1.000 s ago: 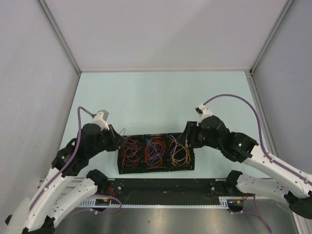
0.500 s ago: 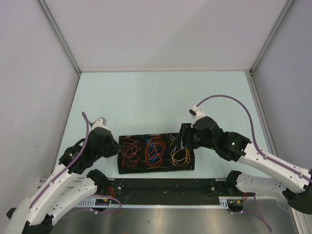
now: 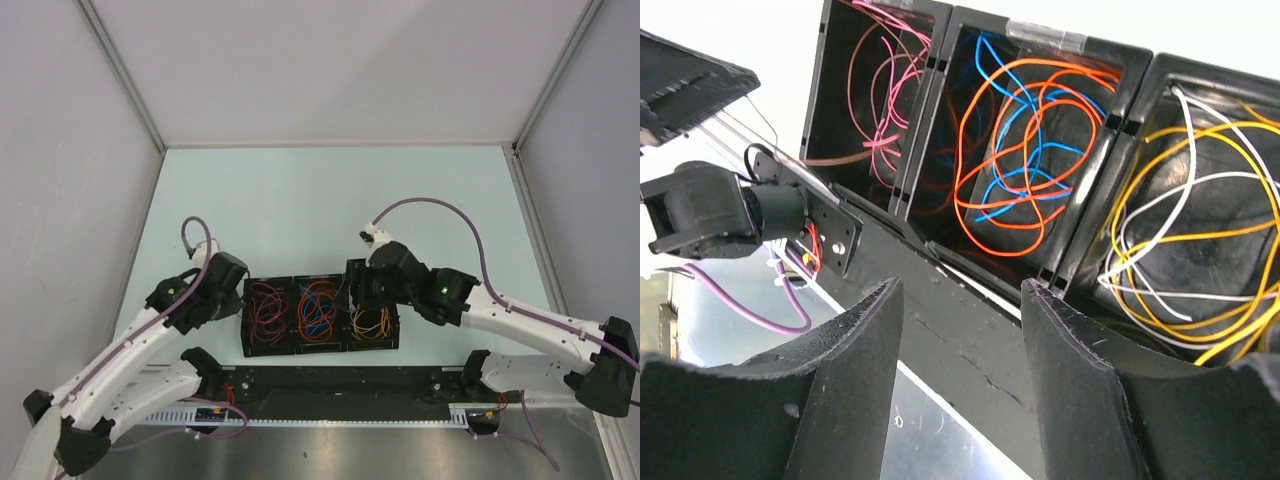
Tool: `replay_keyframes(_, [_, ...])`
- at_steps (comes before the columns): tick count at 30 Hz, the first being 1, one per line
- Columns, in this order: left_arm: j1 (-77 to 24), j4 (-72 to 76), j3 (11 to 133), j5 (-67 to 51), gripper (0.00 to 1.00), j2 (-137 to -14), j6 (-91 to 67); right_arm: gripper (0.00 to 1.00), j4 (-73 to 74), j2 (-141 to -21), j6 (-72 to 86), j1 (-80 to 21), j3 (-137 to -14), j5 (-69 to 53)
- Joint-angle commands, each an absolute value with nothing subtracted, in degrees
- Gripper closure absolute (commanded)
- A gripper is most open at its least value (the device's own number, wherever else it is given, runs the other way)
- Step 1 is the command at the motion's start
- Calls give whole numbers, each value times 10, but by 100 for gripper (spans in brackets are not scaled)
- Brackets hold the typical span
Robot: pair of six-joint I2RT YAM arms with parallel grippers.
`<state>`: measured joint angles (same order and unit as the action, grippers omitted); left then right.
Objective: Untangle the cables
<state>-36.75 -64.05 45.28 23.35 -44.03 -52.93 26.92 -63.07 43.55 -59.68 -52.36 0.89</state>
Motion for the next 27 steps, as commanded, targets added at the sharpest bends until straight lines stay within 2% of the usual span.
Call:
replay_keyframes(1, [-411,-641,487,292,100,-477,-535,45,228,-644,438,-599,-526,7])
replay_keyframes(10, [-526,-629,497,332,100,-588,-576,45,217,-666,436,-597,-526,-10])
replay_keyframes(22, [-538,-505,418,233,100,-590,-562,45,220,-671,432,-587,-526,-14])
replay_keyframes(27, [-541,-495,378,216,100,-575,-589,45,215,-675,433,-588,-526,-16])
